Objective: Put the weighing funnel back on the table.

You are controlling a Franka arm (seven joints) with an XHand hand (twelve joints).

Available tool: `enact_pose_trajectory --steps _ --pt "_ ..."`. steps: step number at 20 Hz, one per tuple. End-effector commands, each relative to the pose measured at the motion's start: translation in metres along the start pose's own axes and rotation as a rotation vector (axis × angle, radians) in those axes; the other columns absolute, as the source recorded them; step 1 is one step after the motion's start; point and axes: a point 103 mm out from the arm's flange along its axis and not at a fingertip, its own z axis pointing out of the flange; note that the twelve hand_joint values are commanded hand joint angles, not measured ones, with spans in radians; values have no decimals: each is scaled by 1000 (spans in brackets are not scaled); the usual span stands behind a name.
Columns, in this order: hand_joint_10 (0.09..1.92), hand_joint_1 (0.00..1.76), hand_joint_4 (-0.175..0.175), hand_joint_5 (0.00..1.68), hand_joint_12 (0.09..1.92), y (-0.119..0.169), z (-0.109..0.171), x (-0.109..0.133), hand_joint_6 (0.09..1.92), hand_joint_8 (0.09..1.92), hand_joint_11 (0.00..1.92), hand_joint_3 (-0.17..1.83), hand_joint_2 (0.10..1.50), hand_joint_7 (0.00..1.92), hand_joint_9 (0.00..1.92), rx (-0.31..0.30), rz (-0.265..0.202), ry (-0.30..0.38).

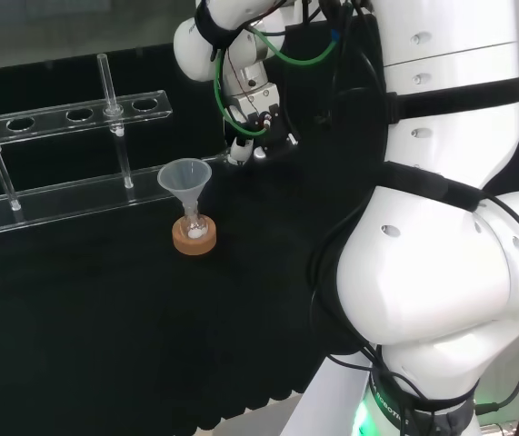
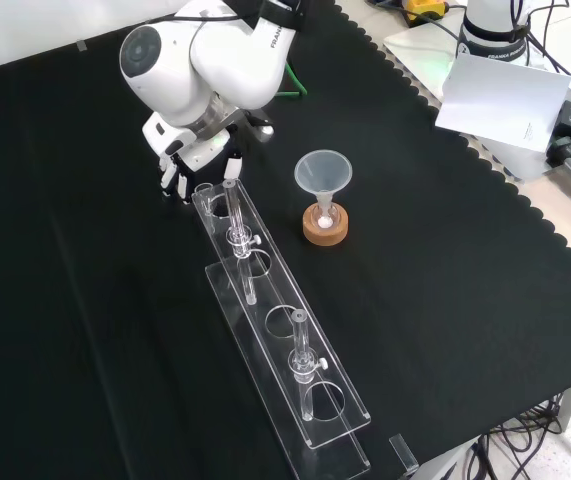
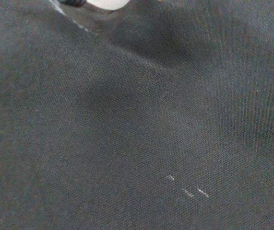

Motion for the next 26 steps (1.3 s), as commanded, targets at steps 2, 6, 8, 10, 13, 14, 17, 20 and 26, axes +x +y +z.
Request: enact_pose_trajectory --steps 2,6,8,10,13,14,17,20,26 --pt "347 1124 175 1331 1063 6 3 -1 443 643 742 -175 1053 495 854 4 -8 3" --pt "347 1123 175 1330 1061 9 3 0 445 644 743 -175 1053 495 854 11 -11 1" --pt "347 1123 175 1330 1060 10 3 0 446 644 744 -175 1053 495 854 14 -10 0" --pt "347 1123 175 1329 1059 10 4 0 447 644 744 -175 1053 495 855 15 -11 1" --pt "347 1123 175 1328 1058 11 5 1 448 644 745 -175 1053 495 855 20 -11 9" --pt "347 1123 175 1328 1058 12 5 2 449 644 746 -175 1053 494 855 19 -13 11" --pt "348 1123 175 1327 1057 12 7 1 450 645 747 -175 1054 494 855 17 -18 14" --pt "348 1123 175 1326 1056 12 7 2 452 645 748 -175 1054 493 856 18 -22 11" --pt "348 1122 175 1324 1053 17 8 7 456 645 750 -175 1055 492 856 29 -26 -4"
